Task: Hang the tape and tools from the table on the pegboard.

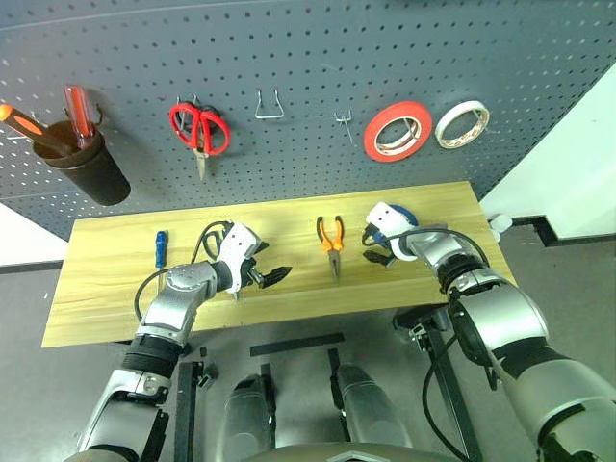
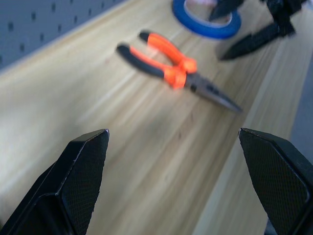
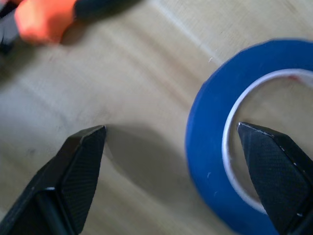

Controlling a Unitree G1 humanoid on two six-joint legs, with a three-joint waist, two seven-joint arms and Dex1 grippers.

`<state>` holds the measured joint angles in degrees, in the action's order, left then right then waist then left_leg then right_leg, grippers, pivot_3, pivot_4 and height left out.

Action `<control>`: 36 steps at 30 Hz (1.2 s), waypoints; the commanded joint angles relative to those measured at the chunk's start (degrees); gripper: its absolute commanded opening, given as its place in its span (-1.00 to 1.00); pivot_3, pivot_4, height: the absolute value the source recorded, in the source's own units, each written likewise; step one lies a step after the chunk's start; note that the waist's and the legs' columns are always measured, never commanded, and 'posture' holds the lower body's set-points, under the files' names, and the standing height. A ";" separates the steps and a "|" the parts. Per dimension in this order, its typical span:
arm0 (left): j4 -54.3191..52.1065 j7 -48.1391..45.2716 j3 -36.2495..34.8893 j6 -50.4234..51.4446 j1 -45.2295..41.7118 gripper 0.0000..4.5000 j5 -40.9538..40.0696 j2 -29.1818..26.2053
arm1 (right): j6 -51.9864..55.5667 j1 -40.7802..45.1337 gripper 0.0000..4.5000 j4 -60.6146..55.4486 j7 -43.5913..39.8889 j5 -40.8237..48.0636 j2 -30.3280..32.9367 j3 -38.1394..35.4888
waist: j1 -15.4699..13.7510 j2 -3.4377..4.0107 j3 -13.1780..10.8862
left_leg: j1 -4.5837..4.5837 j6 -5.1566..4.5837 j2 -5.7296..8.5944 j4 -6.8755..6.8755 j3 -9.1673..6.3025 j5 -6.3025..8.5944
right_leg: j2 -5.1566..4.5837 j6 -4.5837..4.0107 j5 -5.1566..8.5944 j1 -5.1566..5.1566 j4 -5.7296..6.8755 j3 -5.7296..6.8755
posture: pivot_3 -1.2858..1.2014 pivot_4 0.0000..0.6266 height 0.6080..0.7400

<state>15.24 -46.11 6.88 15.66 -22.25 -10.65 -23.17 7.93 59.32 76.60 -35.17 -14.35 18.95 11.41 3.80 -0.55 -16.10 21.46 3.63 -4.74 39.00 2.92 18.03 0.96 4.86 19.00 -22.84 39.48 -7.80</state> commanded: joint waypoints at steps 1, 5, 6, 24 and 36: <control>-4.94 -0.43 -1.50 1.50 0.63 0.98 -1.31 -1.02 | 0.49 0.59 1.00 0.06 0.16 -0.22 0.70 -0.82 | -0.07 -0.02 -0.49 | 0.02 0.00 -0.01 0.00 0.01 0.00 | -0.07 0.00 0.00 -0.03 0.00 0.05 | 0.11 0.12 1.00; -7.46 -1.31 -0.89 3.41 0.80 0.98 -1.55 -1.44 | 2.86 0.96 1.00 0.38 -1.77 -0.07 0.58 -1.38 | -0.03 -0.09 -0.72 | 0.01 0.00 0.03 0.00 0.11 0.00 | -0.24 0.00 0.00 -0.02 -0.01 0.13 | 0.11 0.09 1.00; -7.52 -1.40 -0.85 3.57 0.65 0.98 -1.46 -1.56 | 3.37 1.09 1.00 0.38 -2.34 0.07 0.46 -1.56 | -0.02 -0.09 -0.73 | 0.01 0.00 0.04 0.00 0.12 0.00 | -0.27 0.00 0.00 -0.02 -0.01 0.15 | 0.10 0.08 1.00; -9.07 -2.26 -1.59 4.12 0.48 1.00 -1.63 -3.83 | 8.29 1.95 -0.71 0.58 0.26 -0.23 1.05 -3.13 | -0.10 -0.11 -0.74 | 0.02 0.00 0.09 -0.03 0.14 0.00 | -0.30 0.01 0.00 0.00 -0.10 0.19 | 0.12 -0.02 1.00; -19.43 -5.99 -6.21 6.50 4.62 1.00 -8.51 -7.37 | 16.97 -6.56 -0.71 -26.81 -18.22 5.11 9.71 -4.21 | -0.40 -0.10 -0.66 | 0.82 0.05 0.10 0.04 0.16 -0.02 | -0.39 0.03 -0.02 -0.83 -0.04 0.27 | 0.07 -0.26 1.00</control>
<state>-1.48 -51.22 2.47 22.09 -19.05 -17.10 -29.75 21.36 55.01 58.36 -50.23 -11.31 27.15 7.77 3.40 -0.65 -16.76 22.40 3.68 -4.66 39.05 3.04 18.01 0.55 4.90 18.98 -23.77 39.44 -7.48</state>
